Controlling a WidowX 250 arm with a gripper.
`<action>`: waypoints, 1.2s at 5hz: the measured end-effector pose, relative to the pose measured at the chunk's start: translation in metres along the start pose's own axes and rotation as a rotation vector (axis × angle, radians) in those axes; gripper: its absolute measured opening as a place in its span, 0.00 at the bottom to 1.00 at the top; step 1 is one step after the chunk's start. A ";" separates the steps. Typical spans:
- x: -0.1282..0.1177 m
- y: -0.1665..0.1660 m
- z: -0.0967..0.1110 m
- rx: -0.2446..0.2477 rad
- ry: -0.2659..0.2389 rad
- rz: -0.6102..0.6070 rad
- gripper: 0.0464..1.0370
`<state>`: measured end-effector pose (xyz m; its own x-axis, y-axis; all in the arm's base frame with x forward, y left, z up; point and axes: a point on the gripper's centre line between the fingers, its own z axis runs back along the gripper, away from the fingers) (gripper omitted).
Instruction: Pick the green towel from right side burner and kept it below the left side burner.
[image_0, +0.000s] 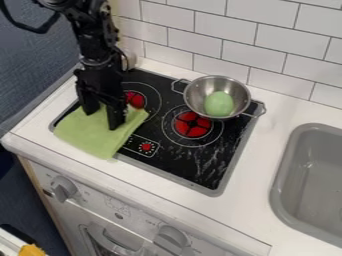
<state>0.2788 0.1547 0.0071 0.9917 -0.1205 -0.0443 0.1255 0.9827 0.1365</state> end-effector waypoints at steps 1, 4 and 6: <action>-0.001 -0.001 0.001 -0.004 -0.005 -0.006 0.96; -0.025 -0.017 0.041 -0.064 -0.063 0.121 0.96; -0.014 -0.034 0.044 -0.011 -0.041 0.060 0.96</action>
<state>0.2615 0.1165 0.0462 0.9978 -0.0666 0.0041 0.0656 0.9898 0.1267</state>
